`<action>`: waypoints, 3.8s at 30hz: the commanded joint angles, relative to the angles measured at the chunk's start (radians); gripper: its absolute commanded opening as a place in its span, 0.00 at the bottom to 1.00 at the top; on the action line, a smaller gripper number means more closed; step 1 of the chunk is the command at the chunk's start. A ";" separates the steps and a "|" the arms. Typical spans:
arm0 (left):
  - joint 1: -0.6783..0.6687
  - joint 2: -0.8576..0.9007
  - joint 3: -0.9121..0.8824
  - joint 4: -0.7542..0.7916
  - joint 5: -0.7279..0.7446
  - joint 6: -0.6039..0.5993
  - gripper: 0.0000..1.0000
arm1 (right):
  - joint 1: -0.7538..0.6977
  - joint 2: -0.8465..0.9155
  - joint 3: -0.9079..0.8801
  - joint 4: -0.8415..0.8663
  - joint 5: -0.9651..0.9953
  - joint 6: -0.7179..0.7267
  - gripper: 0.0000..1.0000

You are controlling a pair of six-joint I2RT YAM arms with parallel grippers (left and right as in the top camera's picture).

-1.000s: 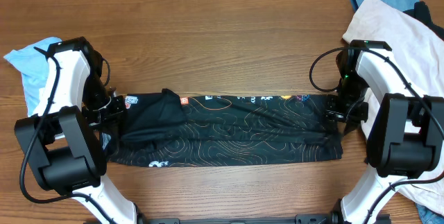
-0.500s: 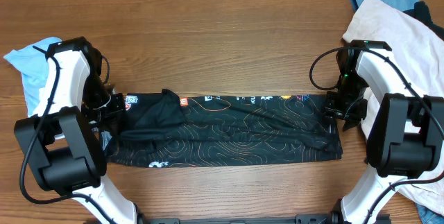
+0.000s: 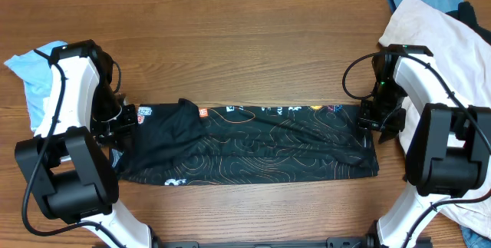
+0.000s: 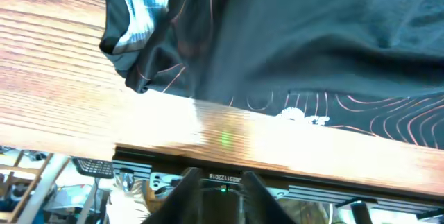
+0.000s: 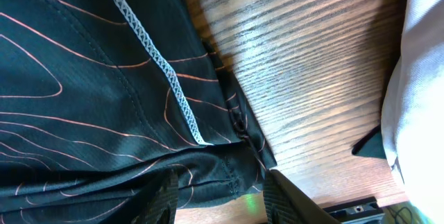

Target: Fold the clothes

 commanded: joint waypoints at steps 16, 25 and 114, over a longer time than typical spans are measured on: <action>-0.007 0.009 0.008 0.377 0.092 -0.030 0.49 | -0.007 -0.010 -0.006 0.010 -0.009 0.003 0.43; -0.007 0.169 0.008 0.440 0.218 0.044 0.38 | -0.007 -0.010 -0.006 0.006 -0.009 0.003 0.43; -0.362 0.108 -0.114 0.335 0.278 0.144 0.19 | -0.089 -0.130 -0.014 0.038 -0.238 -0.109 0.66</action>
